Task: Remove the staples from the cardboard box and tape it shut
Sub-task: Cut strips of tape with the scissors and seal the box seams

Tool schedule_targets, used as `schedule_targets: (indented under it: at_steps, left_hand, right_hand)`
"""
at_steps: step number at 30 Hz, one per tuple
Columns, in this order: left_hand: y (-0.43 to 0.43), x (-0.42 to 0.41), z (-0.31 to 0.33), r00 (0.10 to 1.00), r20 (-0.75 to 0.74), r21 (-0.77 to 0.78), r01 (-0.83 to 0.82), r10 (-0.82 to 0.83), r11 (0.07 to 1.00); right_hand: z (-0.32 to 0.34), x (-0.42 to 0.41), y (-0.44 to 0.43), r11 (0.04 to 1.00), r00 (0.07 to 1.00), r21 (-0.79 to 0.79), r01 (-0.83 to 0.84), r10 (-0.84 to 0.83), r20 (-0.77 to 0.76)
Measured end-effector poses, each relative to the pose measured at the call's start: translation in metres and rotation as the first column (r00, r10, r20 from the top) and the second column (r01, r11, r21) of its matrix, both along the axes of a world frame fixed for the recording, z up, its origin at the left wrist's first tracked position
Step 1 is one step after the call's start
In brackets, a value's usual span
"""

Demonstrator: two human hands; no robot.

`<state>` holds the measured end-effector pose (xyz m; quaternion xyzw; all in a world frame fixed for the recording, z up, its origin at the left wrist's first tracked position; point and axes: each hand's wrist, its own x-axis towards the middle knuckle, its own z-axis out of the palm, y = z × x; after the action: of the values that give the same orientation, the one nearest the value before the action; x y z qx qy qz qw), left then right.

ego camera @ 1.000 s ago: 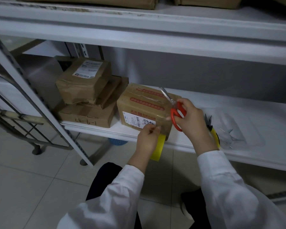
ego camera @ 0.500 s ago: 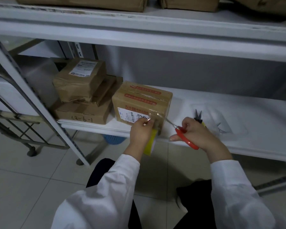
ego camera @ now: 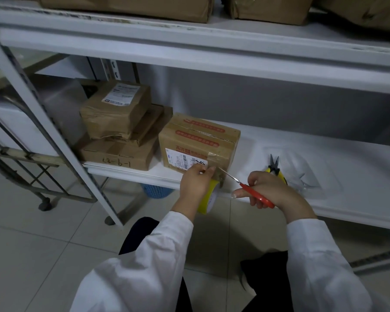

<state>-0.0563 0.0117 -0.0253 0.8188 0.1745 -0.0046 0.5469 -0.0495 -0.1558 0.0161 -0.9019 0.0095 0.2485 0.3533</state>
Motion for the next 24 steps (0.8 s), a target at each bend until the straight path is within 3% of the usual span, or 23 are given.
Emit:
schedule_targets:
  at_steps: [10, 16, 19, 22, 24]
  left_hand:
    - [0.004, 0.005, -0.002, 1.0, -0.015, 0.049, 0.01, -0.009, 0.999]
    - [0.003, 0.006, -0.001, 1.0, -0.015, 0.074, 0.006, -0.005, 0.997]
    - [0.003, 0.007, 0.002, 1.0, -0.017, 0.084, 0.005, -0.004, 0.996]
    - [0.001, 0.006, 0.003, 1.0, -0.017, 0.097, 0.004, -0.003, 0.995]
    - [0.0, 0.005, 0.002, 1.0, -0.02, 0.102, 0.005, -0.003, 0.995]
  right_hand:
    - [0.0, 0.0, 0.005, 1.0, 0.999, 0.028, 0.012, -0.013, 0.032]
    - [0.005, -0.002, -0.001, 0.976, 0.984, -0.204, -0.072, 0.103, 0.147]
    - [0.018, -0.005, 0.001, 0.998, 0.961, -0.062, -0.031, 0.046, 0.272]
    - [0.02, 0.003, 0.018, 0.984, 0.85, 0.133, 0.12, -0.171, 0.499]
    - [0.013, 0.013, 0.033, 0.978, 0.78, 0.14, 0.154, -0.207, 0.59]
